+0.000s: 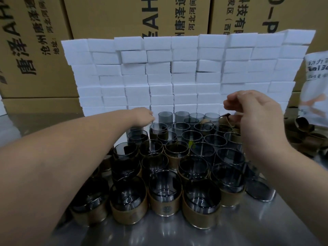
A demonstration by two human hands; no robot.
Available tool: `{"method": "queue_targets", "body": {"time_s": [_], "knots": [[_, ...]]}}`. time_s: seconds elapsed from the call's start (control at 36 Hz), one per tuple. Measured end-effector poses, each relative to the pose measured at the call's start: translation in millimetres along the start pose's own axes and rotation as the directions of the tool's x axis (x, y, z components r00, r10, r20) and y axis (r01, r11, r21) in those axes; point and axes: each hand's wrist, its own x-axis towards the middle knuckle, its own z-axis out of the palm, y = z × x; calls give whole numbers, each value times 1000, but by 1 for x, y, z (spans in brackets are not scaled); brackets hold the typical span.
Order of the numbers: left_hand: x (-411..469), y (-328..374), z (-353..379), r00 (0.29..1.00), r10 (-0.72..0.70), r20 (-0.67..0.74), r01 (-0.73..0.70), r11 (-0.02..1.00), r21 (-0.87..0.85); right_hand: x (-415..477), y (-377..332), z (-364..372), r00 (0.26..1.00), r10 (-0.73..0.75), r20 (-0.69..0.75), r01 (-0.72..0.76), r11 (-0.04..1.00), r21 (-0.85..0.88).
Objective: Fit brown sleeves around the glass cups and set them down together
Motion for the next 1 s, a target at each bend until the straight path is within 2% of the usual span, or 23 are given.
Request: {"method": "queue_targets", "body": {"time_s": [0.06, 0.11, 0.22, 0.33, 0.44, 0.53, 0.61, 0.69, 0.78, 0.83, 0.92, 1.0], "knots": [[1, -9, -2, 995, -97, -29, 98, 995, 29, 12, 7, -6, 1000, 5, 14, -3, 994, -107], [-4, -17, 0, 984, -177, 7, 176, 982, 75, 29, 16, -15, 1000, 26, 10, -24, 976, -216], [-4, -29, 8, 975, -214, 53, 201, 960, 194, 67, 44, -40, 998, 68, -10, -64, 875, -480], [-2, -35, 9, 980, -198, 11, 192, 960, 205, 95, 80, -71, 992, 122, 30, -49, 592, -805], [0, -38, 11, 983, -181, 27, 177, 977, 118, 108, 107, -97, 957, 281, 72, -15, 295, -955], [0, -36, 13, 979, -203, 5, 202, 977, 68, 108, 117, -106, 912, 394, 112, 54, 156, -986], [-1, -32, 14, 975, -214, -52, 215, 977, 4, 107, 125, -107, 876, 460, 146, 106, 111, -988], [-3, -28, 11, 960, -220, -174, 213, 975, -58, 109, 132, -104, 852, 486, 195, 171, 93, -981], [-6, -23, 6, 899, -298, -321, 247, 950, -191, 109, 138, -97, 847, 488, 214, 217, 51, -975], [-8, -19, 0, 837, -331, -436, 202, 927, -316, 110, 141, -91, 854, 468, 230, 240, 39, -970], [-12, -7, -12, 740, -400, -540, 33, 824, -566, 114, 144, -82, 853, 474, 220, 253, -7, -967], [-18, 14, -23, 669, -542, -509, -113, 602, -791, 121, 149, -78, 840, 465, 279, 345, -62, -937]]}}
